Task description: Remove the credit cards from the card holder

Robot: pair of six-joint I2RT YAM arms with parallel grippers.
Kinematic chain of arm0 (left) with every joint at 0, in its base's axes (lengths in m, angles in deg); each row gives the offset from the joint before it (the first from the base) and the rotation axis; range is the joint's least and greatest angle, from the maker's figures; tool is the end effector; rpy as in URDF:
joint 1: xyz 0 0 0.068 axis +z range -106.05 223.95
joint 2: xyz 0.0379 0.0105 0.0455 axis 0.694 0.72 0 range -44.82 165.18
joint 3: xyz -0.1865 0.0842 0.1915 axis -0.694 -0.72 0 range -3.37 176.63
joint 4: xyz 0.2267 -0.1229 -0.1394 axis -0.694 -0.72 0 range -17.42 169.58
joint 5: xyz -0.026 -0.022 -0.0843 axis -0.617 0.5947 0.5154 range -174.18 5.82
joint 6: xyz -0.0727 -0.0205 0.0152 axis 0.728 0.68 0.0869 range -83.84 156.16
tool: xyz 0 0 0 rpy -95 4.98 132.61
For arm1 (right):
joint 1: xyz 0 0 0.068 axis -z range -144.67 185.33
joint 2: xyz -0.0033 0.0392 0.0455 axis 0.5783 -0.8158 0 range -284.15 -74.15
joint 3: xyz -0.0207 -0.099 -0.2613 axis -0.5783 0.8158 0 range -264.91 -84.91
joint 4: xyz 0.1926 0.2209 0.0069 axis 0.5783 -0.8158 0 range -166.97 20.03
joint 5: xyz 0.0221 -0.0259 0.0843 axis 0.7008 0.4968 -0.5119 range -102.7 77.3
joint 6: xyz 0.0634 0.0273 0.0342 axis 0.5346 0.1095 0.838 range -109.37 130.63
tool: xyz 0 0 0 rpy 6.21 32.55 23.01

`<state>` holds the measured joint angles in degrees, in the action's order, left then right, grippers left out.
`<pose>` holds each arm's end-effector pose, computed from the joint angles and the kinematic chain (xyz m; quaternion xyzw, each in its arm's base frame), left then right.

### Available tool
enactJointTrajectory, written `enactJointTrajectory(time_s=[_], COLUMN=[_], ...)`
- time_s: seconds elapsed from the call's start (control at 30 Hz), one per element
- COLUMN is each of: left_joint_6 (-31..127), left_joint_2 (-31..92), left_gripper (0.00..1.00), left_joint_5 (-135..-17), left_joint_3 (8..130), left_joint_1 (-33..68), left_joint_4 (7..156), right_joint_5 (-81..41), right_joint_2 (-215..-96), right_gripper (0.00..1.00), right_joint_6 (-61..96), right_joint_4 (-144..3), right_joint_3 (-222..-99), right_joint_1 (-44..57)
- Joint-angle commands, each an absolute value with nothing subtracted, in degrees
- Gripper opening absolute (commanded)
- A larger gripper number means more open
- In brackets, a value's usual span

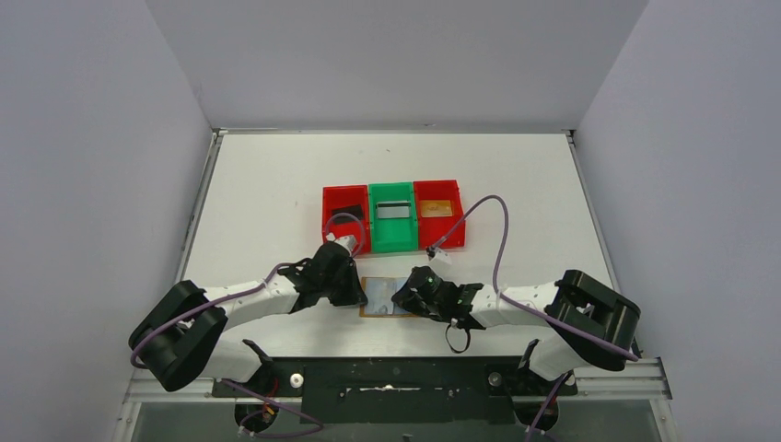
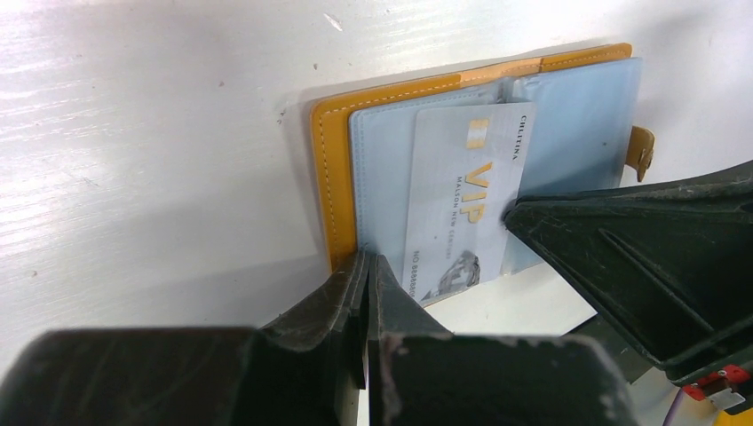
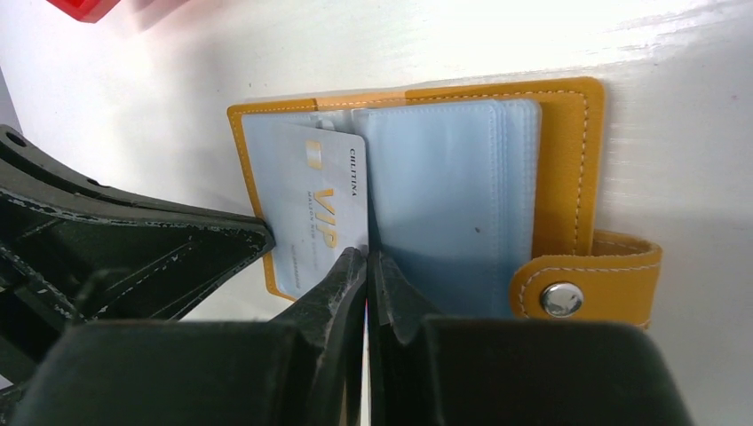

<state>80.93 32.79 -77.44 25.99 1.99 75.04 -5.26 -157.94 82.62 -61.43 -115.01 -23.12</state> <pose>0.2002 -0.1903 0.1002 -0.0045 0.9463 -0.2593 0.1933 0.1652 0.2528 0.0960 0.1333 0.9131 0.3205 0.2140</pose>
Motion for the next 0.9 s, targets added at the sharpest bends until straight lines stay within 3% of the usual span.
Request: enactJointTrajectory(time_s=[0.0,0.1,0.27,0.53,0.87], left_joint_6=[80.3,80.1,79.5,77.6,80.0], left_joint_2=[31.4,29.2,25.3,24.5,31.8], left_gripper=[0.03,0.16,0.29,0.33,0.31], left_joint_5=[-79.3,-79.0,-78.9,-75.0,-71.2], left_joint_3=[25.4,26.2,29.1,32.7,27.9], left_joint_1=[1.6,1.7,1.6,1.7,1.6], left_joint_4=[71.5,71.0,69.2,71.0,76.0], right_joint_5=[-4.2,-4.6,-5.1,-5.1,-4.9], right_joint_2=[-156.3,-157.3,-158.3,-159.6,-159.4], right_gripper=[0.00,0.08,0.21,0.30,0.31], right_joint_6=[84.2,84.7,85.7,85.2,86.0], right_joint_4=[-60.7,-60.6,-60.0,-61.8,-60.7], right_joint_3=[-115.1,-115.3,-115.5,-117.0,-116.2], right_joint_1=[-22.6,-22.5,-22.6,-22.6,-22.5])
